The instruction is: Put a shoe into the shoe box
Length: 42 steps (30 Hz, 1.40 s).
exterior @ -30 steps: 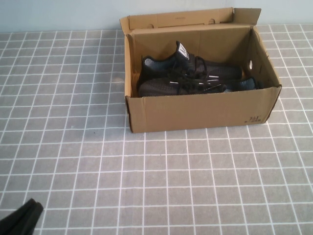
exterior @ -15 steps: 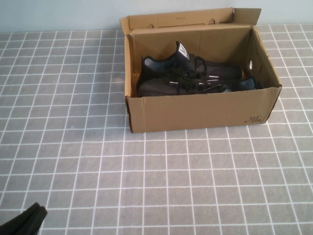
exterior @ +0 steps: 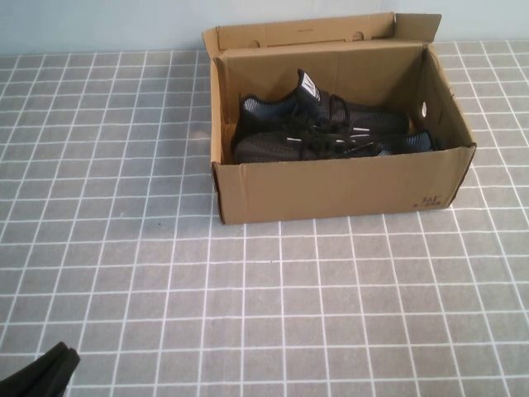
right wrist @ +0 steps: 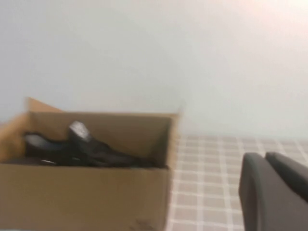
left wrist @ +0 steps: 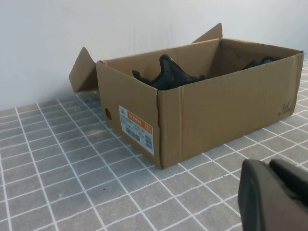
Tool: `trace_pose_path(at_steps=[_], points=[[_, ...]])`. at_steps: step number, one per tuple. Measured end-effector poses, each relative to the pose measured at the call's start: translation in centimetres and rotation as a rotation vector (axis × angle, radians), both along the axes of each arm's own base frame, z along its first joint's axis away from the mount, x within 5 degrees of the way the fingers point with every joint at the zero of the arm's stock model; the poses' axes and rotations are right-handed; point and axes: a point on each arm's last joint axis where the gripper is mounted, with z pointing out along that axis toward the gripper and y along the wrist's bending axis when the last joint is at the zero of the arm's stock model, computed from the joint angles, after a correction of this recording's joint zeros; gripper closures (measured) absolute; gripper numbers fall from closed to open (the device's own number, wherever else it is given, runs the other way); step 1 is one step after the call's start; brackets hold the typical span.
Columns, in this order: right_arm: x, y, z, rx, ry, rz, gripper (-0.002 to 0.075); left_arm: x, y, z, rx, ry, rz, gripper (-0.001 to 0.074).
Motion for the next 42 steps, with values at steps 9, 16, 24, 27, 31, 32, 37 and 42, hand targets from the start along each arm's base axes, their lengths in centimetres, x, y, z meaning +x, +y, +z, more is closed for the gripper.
trace_pose_path(at_steps=[9,16,24,27,31,32,37,42], points=[[-0.5,-1.0,-7.0,0.012,0.013,-0.144,0.0742,0.0,0.0,0.0,-0.004,0.002,0.000,0.0736],[-0.5,-0.6,-9.5,-0.005,0.210,-0.108,0.0742,0.0,0.0,0.0,-0.003,0.003,-0.001,0.0736],[-0.8,-0.3,-10.8,0.007,0.348,-0.072,0.0742,0.0,0.0,0.0,-0.003,0.003,-0.001,0.0736],[-0.8,-0.3,-10.8,0.009,0.350,-0.071,0.0742,0.0,0.0,0.0,-0.003,0.003,-0.001,0.0736],[-0.8,-0.3,-10.8,0.010,0.352,-0.070,0.0742,0.0,0.0,0.0,-0.003,0.003,-0.001,0.0736],[-0.8,-0.3,-10.8,0.010,0.352,-0.070,0.0742,0.0,0.0,0.0,-0.003,0.003,-0.001,0.0736],[-0.8,-0.3,-10.8,0.010,0.352,-0.070,0.0742,0.0,0.0,0.0,-0.003,0.003,-0.001,0.0736],[-0.8,-0.3,-10.8,0.010,0.352,-0.070,0.0742,0.0,0.0,0.0,-0.004,0.004,-0.001,0.0736]])
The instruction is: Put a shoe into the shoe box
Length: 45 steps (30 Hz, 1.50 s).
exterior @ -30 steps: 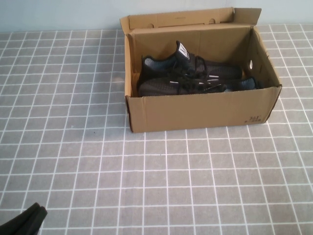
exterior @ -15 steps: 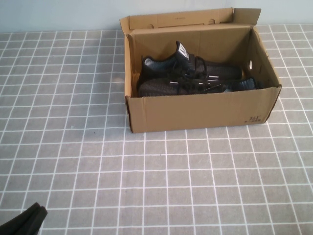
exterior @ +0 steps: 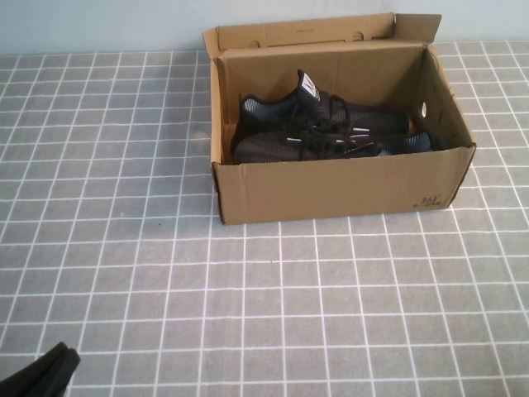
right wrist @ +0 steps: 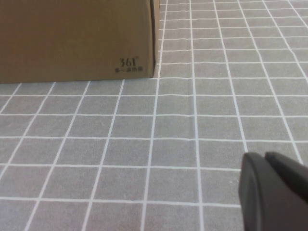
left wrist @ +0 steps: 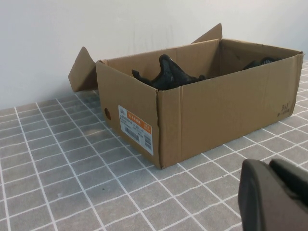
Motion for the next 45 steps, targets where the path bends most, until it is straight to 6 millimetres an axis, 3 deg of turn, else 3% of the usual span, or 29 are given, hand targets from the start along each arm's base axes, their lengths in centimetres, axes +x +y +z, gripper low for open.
trace_pose_path(at_steps=[9,17,21,28,45], points=[[0.0,0.0,0.0,0.000,0.000,0.000,0.0742,0.0,0.1,0.0,0.053,-0.027,0.012,0.0736],[0.0,0.0,0.0,0.000,0.002,0.000,0.0742,0.6,1.6,0.3,0.008,-0.034,0.274,0.0736],[0.0,0.0,0.0,0.000,0.002,0.000,0.0742,0.6,2.0,-0.5,-0.007,0.050,0.346,0.0736],[0.0,0.0,0.0,0.000,0.003,0.001,0.0742,0.2,2.1,-2.7,0.062,0.293,0.351,0.0736],[0.0,0.0,0.0,0.000,0.003,0.001,0.0742,0.2,2.1,-2.8,0.062,0.298,0.352,0.0736]])
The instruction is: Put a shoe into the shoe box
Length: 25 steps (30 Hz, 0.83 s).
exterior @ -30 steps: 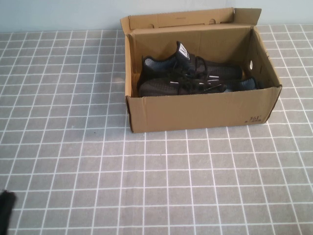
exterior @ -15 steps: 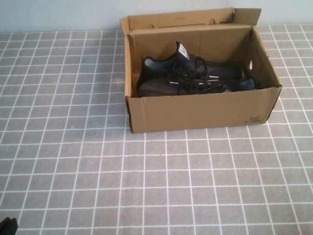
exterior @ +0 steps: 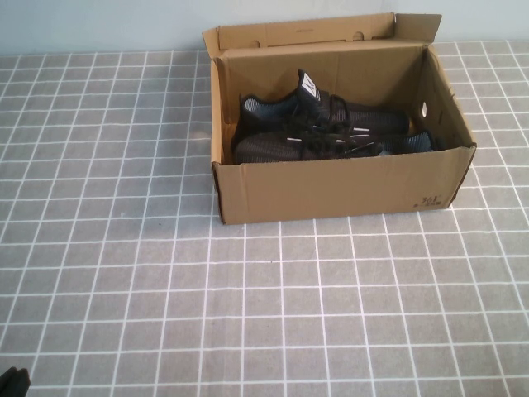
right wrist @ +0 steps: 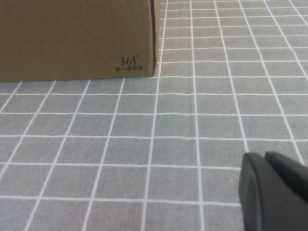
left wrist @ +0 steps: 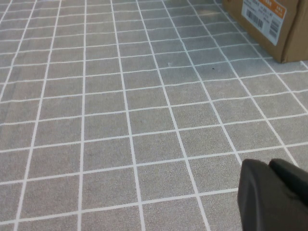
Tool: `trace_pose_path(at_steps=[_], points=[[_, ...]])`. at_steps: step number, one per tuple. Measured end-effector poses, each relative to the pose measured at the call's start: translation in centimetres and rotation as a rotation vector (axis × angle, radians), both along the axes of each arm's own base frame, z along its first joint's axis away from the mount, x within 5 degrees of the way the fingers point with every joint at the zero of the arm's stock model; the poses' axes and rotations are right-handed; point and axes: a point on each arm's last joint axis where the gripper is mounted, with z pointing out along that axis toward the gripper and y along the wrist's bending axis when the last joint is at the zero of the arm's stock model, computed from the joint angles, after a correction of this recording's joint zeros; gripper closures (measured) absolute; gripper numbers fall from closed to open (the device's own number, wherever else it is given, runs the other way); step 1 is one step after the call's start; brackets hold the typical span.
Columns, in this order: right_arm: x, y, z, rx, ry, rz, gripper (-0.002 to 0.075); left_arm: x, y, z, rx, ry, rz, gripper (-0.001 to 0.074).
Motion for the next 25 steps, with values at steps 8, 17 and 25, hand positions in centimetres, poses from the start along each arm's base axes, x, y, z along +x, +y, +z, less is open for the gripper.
trace_pose_path(at_steps=[8,17,25], points=[[0.00,0.00,0.00,0.000,0.000,0.000,0.0742,0.00,0.00,0.00,0.006,-0.001,-0.002,0.0736],[0.00,0.00,0.00,0.000,0.000,0.000,0.0742,0.00,0.00,0.00,0.008,-0.002,-0.003,0.0736],[0.00,0.00,0.00,0.000,0.000,0.000,0.0742,0.00,0.00,0.00,0.010,-0.002,-0.003,0.0736]])
